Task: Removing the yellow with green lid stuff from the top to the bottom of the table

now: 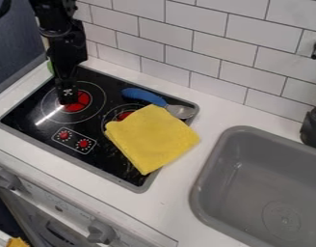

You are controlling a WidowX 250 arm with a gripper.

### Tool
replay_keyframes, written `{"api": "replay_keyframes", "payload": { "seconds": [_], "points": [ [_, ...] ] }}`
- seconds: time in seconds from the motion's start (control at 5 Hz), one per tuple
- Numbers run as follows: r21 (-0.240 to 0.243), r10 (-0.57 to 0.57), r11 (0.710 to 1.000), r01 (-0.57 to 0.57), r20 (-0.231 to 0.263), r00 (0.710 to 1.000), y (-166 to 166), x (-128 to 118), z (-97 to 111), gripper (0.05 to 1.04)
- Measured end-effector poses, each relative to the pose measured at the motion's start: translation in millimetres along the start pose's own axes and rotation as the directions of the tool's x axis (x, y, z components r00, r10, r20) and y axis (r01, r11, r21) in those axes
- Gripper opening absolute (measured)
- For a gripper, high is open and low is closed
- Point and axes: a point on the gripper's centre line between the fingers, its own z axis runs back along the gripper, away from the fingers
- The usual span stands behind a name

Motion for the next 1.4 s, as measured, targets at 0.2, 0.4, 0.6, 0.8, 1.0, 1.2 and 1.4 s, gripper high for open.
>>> {"api": "replay_keyframes", "payload": {
  "seconds": [0.2,0.4,0.6,0.8,1.0,1.2,1.4],
  "points": [
    [-0.033,0.006,0.999,-0.006,-0.008,1.0,-5,0,-10,1.001],
    [-0.026,0.086,0.996,-0.086,0.022,0.996,10,1,0,1.001],
    [-0.008,0.176,0.984,-0.176,0.028,0.984,29,3,6,1.0],
    [0.046,0.253,0.966,-0.255,0.028,0.967,47,5,-2,1.0],
    [0.128,0.266,0.956,-0.264,0.001,0.964,57,7,-18,1.0],
    [0.208,0.27,0.943,-0.261,-0.016,0.963,70,9,-31,1.0],
    [0.253,0.279,0.93,-0.268,-0.012,0.96,83,10,-34,1.0]
  ]
}}
